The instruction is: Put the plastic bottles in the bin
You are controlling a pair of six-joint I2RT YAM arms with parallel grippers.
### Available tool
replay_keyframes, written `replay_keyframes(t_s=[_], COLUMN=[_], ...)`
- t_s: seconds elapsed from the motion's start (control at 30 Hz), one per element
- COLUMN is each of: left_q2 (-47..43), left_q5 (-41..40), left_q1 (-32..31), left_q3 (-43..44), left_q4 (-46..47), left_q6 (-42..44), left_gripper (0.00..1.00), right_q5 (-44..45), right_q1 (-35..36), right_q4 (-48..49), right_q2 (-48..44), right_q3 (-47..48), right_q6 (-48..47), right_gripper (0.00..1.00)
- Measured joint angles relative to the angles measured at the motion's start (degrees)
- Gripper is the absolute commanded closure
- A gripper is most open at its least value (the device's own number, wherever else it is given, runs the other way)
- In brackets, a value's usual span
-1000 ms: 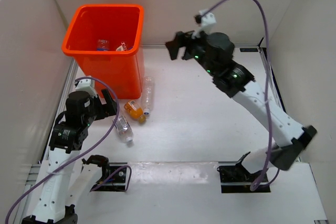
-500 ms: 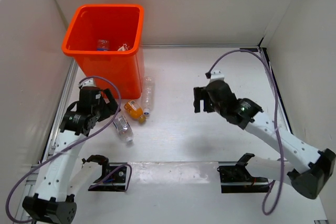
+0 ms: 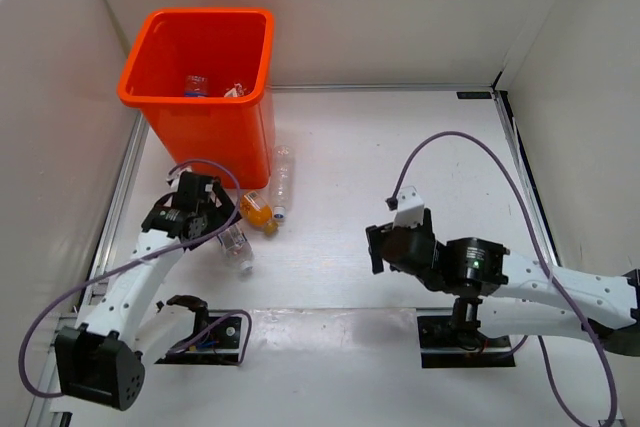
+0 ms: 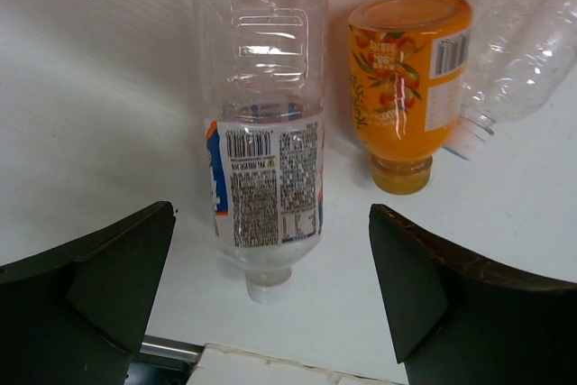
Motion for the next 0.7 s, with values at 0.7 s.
replay_keyframes(t_s=[0.7], left_q2=[24.0], left_q5=[0.37], left_q1=[-1.14], left_q3=[-1.68], left_q4=[13.18], left_q6=[0.15], left_gripper=[0.1], right_q5=[3.58], right_q1=[6.05], right_q4=[-2.43], right_q2=[-9.33], right_q3=[-6.99], right_q6=[5.88], right_gripper=[0.1])
